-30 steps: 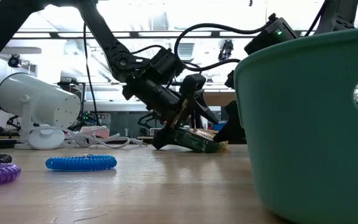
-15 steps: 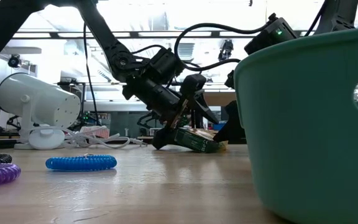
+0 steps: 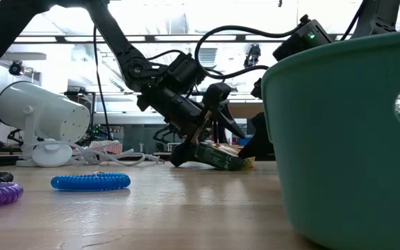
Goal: Pick & Place Office Desk Supplies
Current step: Put the crayon box into the green bin
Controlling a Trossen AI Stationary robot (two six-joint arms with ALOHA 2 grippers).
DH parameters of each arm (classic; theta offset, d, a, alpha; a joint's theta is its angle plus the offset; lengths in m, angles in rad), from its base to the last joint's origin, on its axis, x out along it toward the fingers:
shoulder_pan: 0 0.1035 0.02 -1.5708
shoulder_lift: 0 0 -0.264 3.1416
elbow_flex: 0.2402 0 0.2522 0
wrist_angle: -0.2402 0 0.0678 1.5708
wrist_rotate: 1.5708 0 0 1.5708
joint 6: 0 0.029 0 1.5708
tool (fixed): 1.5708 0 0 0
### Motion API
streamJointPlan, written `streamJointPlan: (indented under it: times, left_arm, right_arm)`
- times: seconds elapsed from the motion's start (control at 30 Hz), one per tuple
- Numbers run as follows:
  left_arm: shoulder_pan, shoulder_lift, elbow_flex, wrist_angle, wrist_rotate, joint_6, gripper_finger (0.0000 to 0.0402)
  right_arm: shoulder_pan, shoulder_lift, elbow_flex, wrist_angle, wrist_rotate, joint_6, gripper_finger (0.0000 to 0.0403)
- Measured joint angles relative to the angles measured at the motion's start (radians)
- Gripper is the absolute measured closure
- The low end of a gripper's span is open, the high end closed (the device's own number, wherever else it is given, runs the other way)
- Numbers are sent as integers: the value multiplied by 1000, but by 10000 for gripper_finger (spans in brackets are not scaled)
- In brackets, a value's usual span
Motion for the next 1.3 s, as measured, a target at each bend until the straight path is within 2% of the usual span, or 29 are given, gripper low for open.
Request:
streamJointPlan:
  times: [0.33, 0.43, 0.77, 0.93, 1.07, 1.3]
  left_arm:
    - [-3, 0, 0, -4, -11, 6, 47]
    - [-3, 0, 0, -4, -13, 5, 75]
    - [-3, -1, 0, -8, -21, -5, 208]
    - [-3, -1, 0, -7, -26, -39, 256]
    - [-3, -1, 1, -8, -26, -48, 279]
    - [-3, -2, 1, -12, -26, -50, 281]
  right_arm:
    - [0, 0, 0, 0, 0, 0, 335]
    - [0, 0, 0, 0, 0, 0, 335]
    - [0, 0, 0, -2, 0, -24, 335]
    - [0, 0, 0, -1, 0, -24, 335]
    - [0, 0, 0, -1, 0, -24, 335]
    - [0, 0, 0, -1, 0, -24, 335]
